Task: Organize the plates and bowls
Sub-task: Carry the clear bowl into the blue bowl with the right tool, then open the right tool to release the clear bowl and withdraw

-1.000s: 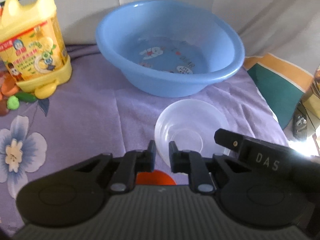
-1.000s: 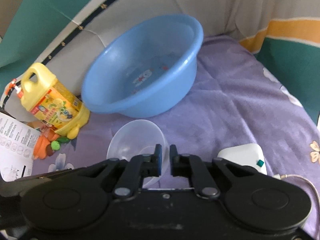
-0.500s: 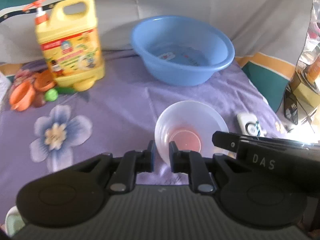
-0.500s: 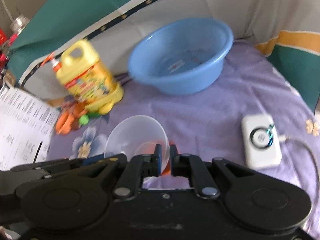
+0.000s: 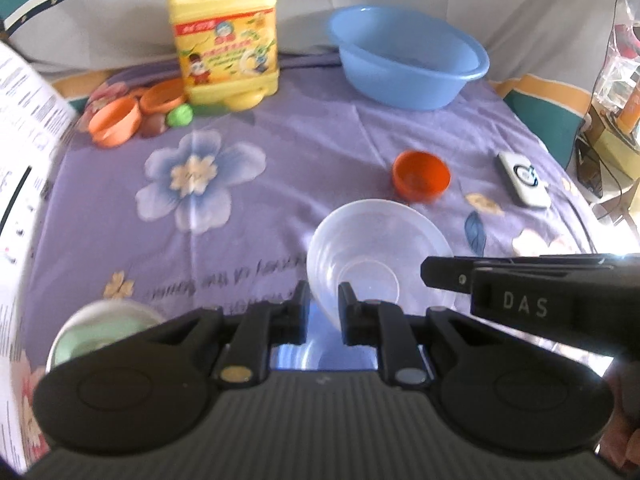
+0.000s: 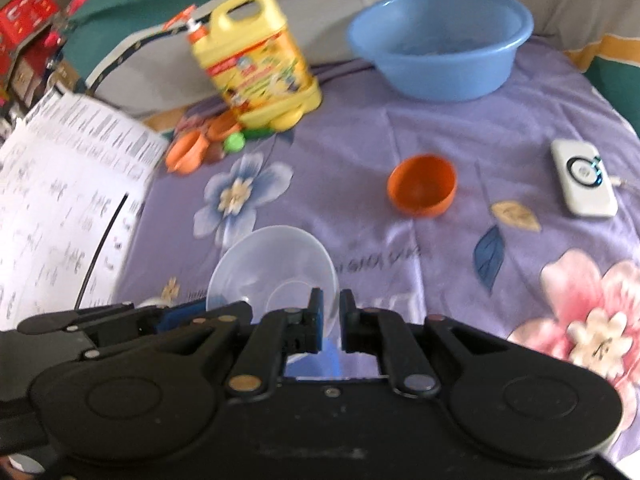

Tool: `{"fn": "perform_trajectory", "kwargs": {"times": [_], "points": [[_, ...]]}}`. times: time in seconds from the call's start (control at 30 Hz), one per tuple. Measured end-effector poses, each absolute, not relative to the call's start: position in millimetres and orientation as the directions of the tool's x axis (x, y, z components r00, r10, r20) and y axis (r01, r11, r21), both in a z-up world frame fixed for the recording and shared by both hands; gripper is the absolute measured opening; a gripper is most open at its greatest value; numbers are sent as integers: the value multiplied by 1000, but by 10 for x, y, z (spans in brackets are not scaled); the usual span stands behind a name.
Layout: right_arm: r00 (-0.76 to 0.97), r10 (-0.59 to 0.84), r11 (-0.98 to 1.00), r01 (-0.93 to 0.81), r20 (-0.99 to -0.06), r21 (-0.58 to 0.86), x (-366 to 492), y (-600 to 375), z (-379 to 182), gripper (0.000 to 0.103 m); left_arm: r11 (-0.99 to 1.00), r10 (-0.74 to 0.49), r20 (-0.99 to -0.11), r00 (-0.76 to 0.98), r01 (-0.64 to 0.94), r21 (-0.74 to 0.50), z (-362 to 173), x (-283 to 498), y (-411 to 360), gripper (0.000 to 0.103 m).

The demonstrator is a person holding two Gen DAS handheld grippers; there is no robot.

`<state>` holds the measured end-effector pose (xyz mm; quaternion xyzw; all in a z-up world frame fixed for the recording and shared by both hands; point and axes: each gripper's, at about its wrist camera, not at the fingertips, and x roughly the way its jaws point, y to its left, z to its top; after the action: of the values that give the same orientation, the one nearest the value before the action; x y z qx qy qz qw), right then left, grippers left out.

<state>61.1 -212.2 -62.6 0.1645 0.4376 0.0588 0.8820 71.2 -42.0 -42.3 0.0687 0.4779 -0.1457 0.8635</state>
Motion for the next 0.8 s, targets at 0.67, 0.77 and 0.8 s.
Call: {"fn": "perform_trajectory", "kwargs": {"times": [0.67,0.77,0.8], "points": [[535,235,955,30,-812,296,401,-1908,-861,8,949,-178,-881,439,314,-35,-706,469,-287,16],[536,234,956,22,-811,291,418,-1897,-853,10,949,-178,-880,440,314,-35,-714,480,-285,19],[536,234,957,19,-811,288,424,-1890,-850,11,948,-178,-879,441,316,-34,-713,482,-289,19]]}}
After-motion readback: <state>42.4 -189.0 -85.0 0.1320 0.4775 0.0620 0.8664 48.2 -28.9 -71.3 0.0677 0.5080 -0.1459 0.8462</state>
